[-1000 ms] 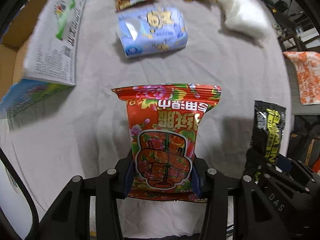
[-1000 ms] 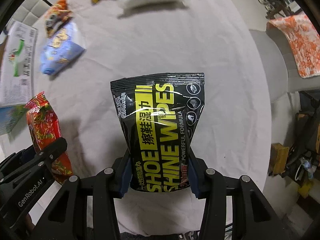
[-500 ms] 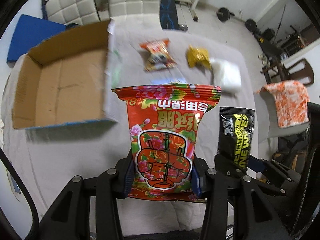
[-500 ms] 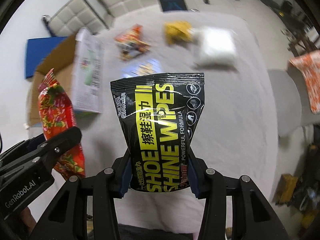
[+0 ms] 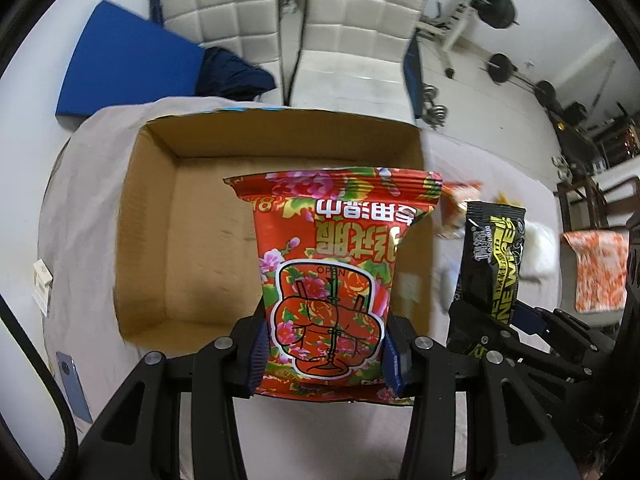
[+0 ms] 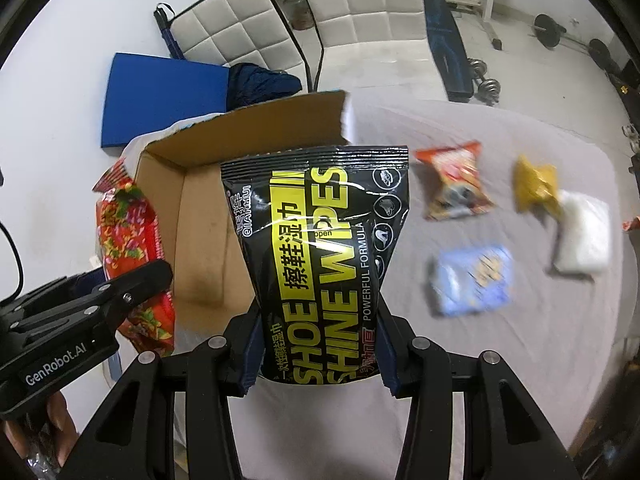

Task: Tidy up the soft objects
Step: 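Carry both packs into the cardboard box and open both tools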

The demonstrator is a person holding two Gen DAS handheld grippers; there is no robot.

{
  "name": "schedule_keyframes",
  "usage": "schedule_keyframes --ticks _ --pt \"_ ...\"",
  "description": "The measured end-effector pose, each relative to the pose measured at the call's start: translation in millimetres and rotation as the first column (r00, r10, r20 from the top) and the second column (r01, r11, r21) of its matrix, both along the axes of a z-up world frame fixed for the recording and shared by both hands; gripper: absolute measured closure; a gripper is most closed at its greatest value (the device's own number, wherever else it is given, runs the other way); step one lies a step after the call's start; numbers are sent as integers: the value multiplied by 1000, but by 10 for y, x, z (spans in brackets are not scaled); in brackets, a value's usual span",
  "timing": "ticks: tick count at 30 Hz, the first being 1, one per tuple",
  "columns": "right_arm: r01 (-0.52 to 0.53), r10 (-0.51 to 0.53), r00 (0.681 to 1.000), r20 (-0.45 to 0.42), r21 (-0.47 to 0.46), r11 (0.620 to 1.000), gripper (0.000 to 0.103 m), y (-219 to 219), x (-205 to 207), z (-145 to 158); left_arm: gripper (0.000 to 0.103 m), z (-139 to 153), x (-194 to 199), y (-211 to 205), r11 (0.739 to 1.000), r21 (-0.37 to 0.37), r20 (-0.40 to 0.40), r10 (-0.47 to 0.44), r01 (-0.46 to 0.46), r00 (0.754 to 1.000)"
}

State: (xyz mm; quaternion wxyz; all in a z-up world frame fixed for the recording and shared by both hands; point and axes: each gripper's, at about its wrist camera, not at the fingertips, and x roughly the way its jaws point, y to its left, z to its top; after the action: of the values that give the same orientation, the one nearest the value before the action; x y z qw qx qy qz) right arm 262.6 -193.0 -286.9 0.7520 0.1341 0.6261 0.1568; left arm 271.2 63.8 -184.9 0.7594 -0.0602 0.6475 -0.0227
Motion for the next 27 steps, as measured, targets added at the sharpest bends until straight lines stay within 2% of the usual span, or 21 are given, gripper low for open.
schedule_keyframes --ticks 3,8,9,11,16,21,23,27 --pt "-6 6 1000 -31 -16 1000 53 367 350 -182 60 -231 258 273 999 -21 -34 31 -32 999" --pt "-21 16 997 -73 -66 998 53 888 791 -464 60 -680 634 594 993 -107 -126 34 -48 991" --pt "-22 11 995 -96 -118 993 53 975 865 -500 60 -765 689 618 991 -123 -144 32 -50 989" --pt "-32 16 994 -108 -144 989 53 1092 994 -624 60 -956 824 677 988 -149 -182 24 -51 983" --pt "-67 41 991 -131 -198 978 53 1280 1184 -837 60 -1295 1065 659 980 -198 -245 -31 -19 969" --pt "-85 54 988 -143 -219 972 52 1442 1328 -952 59 -1499 1198 557 971 -239 -282 -91 22 955" --pt "-73 27 985 -168 -278 958 52 1487 1397 -989 59 -1592 1247 495 968 -249 -301 -119 43 946" --pt "-72 14 982 -191 -299 952 52 1545 1485 -1111 59 -1683 1301 482 968 -251 -323 -104 21 941"
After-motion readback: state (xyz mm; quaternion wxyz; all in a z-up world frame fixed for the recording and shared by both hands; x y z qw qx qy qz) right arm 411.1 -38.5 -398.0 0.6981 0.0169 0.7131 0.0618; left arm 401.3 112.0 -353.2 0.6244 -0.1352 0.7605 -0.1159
